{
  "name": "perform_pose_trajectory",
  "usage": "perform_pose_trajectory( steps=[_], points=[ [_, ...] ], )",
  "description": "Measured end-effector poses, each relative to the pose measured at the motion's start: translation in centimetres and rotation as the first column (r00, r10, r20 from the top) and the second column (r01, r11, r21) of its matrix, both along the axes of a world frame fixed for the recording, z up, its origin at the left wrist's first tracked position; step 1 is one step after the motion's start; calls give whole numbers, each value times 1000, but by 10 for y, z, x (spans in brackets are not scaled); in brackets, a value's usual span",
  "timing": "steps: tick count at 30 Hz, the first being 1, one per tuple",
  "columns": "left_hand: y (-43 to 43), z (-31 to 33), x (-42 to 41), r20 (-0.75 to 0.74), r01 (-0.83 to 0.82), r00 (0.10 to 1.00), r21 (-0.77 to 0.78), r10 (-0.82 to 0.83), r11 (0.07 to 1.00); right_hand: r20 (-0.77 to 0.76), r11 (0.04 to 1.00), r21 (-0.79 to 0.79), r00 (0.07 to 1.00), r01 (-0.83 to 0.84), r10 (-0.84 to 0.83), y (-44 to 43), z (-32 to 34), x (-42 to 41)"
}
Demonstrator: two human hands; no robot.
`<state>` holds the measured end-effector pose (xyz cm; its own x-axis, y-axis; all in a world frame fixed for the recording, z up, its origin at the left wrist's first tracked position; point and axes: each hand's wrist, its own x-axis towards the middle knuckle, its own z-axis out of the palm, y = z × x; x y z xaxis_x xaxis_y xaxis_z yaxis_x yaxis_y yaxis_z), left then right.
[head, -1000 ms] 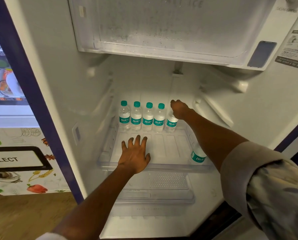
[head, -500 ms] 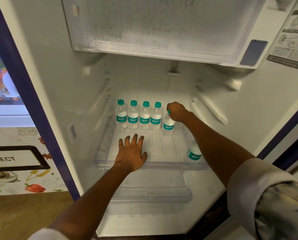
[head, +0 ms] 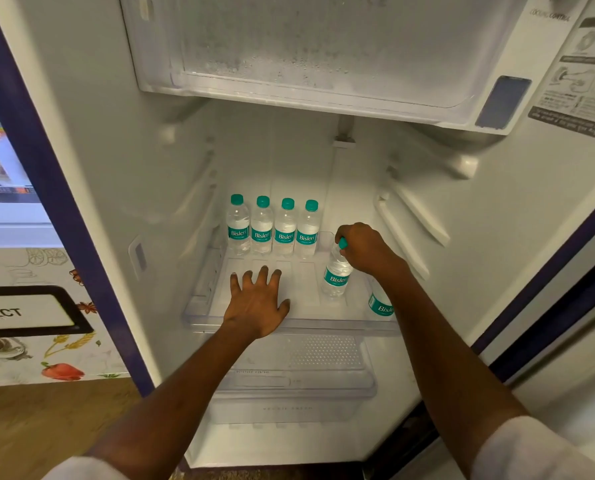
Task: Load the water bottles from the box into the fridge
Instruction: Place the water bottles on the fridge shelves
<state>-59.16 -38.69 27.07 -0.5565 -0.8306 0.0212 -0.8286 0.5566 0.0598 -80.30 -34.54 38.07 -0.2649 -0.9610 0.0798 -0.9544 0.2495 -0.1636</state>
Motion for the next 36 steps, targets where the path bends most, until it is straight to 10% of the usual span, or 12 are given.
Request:
perform_pose_trajectory(
  steps=[36],
  points=[
    [1,0,0,14,-6,1000,9,6,1000,-225,990,143,973,-9,42,55,17,5]
  ],
)
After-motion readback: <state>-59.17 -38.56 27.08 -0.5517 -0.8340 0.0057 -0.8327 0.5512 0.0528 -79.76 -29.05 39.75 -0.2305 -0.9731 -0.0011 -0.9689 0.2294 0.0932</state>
